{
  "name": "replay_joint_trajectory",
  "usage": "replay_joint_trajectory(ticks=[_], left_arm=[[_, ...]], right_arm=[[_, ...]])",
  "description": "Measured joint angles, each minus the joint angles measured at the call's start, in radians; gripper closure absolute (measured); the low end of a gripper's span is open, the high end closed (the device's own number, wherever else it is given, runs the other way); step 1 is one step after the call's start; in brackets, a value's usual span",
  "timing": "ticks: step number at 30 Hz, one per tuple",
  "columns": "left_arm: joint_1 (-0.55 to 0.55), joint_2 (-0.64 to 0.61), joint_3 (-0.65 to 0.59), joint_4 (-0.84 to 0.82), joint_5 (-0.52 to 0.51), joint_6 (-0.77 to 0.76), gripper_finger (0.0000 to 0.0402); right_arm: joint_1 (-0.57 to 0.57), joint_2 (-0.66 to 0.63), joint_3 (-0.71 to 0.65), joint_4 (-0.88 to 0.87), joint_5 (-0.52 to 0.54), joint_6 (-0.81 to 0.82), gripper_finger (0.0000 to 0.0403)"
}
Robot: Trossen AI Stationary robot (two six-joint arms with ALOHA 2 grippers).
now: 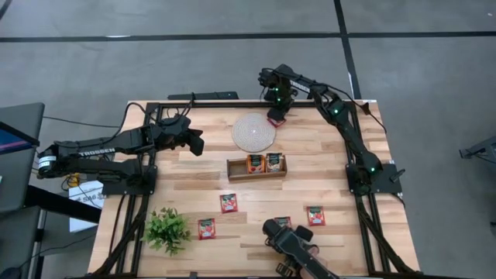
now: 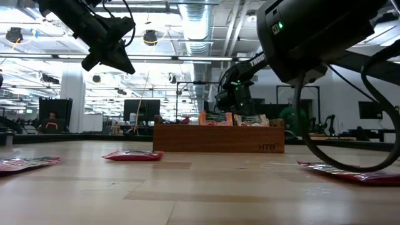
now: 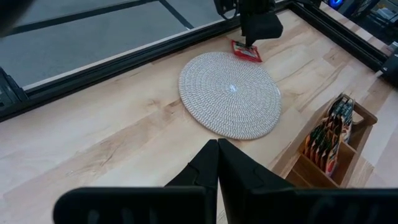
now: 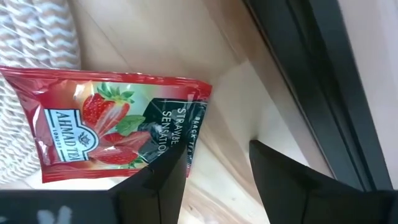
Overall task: Pick & Place Tea
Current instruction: Put the red tea bag into the left section of the wooden organizer
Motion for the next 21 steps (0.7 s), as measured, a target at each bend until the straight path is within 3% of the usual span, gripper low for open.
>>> replay_joint_trajectory(ticks=[21], left_arm=[[0.0,0.0,0.0,0.0,0.0,0.004,0.0402]], right_arm=[[-0.035,-0.067,-0.004,-0.056,0.003,0.0,0.0238]])
